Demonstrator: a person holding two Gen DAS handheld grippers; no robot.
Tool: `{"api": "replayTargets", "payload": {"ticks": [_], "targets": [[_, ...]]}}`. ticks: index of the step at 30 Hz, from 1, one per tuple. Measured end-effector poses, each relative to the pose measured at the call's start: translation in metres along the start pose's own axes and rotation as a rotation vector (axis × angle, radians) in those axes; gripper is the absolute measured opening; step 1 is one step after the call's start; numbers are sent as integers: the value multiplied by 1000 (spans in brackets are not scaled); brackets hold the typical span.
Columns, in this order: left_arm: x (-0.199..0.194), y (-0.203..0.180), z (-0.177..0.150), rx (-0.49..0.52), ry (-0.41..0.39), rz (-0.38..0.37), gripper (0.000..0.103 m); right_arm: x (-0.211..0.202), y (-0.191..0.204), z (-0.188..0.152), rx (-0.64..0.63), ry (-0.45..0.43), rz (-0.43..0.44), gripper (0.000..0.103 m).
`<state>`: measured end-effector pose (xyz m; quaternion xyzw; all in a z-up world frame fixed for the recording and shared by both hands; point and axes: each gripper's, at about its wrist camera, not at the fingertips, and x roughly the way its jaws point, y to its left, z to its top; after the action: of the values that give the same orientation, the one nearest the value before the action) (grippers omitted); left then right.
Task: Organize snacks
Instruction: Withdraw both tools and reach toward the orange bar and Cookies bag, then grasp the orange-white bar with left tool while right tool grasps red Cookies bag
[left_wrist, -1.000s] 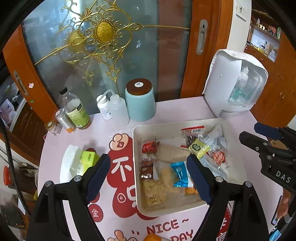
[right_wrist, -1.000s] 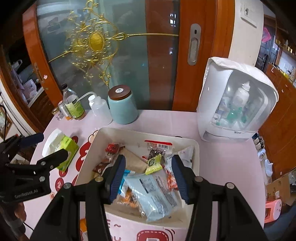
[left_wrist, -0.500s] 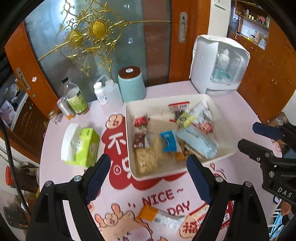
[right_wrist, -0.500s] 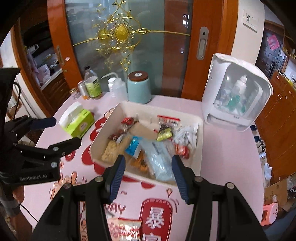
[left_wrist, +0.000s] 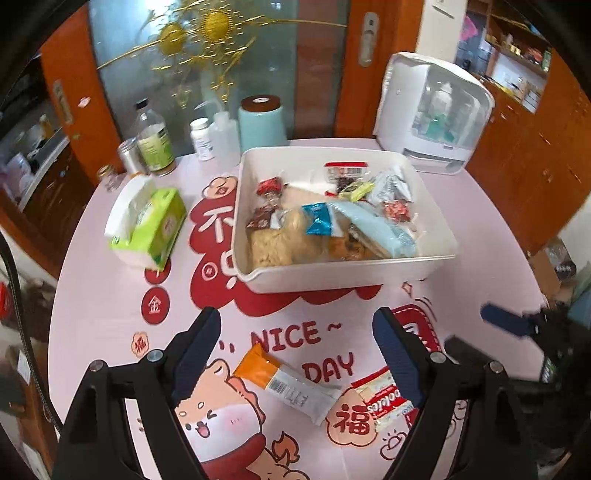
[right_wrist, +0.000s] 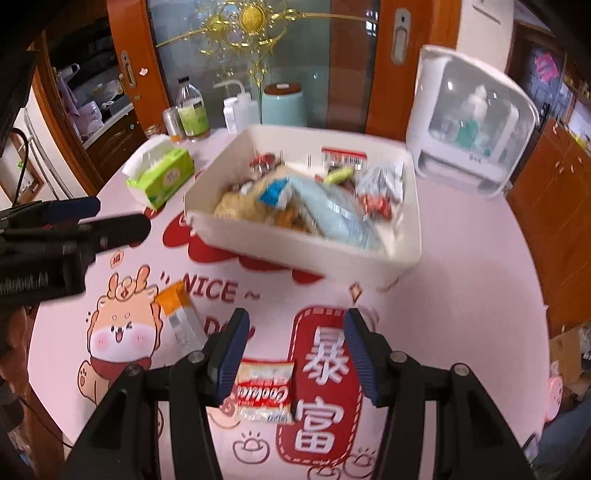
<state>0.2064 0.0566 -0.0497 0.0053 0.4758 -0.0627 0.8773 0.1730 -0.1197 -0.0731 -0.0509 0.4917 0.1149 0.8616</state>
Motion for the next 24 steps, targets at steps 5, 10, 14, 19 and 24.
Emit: {"api": "replayTargets", "payload": {"ticks": [5,10,14,19,24], "targets": [[18,13,-27,-82,20,36,83,19,-2,-31,53,37,12,54],[50,27,-58,-157,114,46,83,42,-4,-59,91,89,7,54],[74,36,-74,-195,162,71,83,61,-3,-78,115,137,17,54],[106,46,-88,-267,241,66,83,77,2,-93,129,173,34,54],[130,51,-96,-329,296,44,83,87,9,-99,127,194,43,54]]}}
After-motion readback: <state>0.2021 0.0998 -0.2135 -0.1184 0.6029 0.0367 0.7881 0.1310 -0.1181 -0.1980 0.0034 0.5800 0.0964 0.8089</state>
